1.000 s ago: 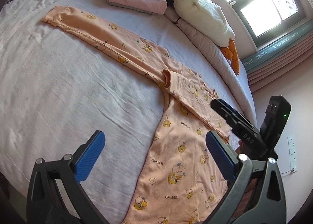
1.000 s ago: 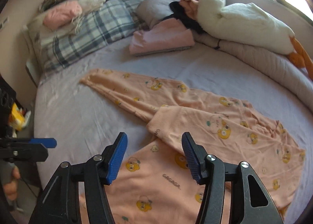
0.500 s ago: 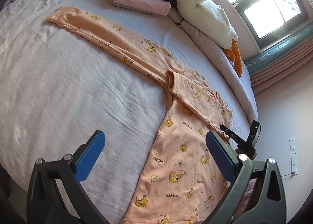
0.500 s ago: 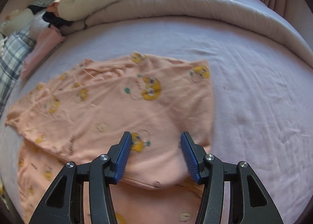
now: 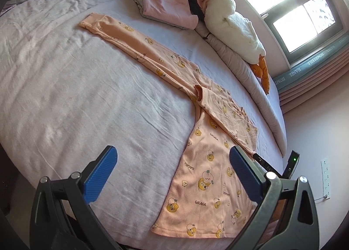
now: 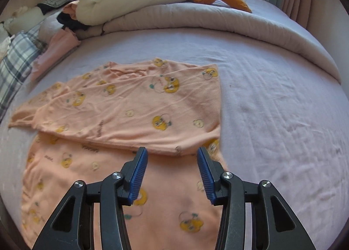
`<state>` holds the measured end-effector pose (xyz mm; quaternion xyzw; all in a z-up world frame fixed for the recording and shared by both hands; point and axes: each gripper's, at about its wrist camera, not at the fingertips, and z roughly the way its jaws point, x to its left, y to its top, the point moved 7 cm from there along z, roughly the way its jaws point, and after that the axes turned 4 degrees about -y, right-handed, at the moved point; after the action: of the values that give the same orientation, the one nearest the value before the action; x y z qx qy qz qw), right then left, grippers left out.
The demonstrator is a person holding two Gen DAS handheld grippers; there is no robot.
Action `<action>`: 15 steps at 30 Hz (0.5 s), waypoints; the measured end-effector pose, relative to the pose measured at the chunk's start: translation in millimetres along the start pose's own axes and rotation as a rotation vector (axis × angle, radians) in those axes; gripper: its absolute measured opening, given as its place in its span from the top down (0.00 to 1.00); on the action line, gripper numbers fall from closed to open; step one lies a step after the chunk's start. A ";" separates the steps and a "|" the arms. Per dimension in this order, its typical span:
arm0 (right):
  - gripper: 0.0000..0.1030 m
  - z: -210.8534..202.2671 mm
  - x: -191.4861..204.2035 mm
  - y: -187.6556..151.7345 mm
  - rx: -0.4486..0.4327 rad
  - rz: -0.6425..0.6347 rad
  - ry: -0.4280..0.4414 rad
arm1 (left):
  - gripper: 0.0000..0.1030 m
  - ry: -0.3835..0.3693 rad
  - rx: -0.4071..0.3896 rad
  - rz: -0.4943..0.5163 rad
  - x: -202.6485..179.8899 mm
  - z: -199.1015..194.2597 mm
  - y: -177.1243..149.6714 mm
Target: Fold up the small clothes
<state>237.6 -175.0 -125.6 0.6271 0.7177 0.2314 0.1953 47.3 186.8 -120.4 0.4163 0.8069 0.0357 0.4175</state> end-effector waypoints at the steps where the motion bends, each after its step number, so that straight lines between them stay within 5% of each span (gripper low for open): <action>1: 0.50 -6.4 7.1 -6.1 0.000 -0.005 0.022 | 0.00 -0.001 0.001 -0.005 1.8 -2.3 -1.8; 15: 0.46 -43.4 115.5 -73.5 0.049 -0.136 0.237 | 0.00 -0.021 -0.030 -0.040 21.3 -30.4 -13.3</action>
<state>137.4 -72.2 -131.4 0.5500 0.7819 0.2725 0.1093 10.9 202.0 -119.8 0.3939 0.8101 0.0353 0.4328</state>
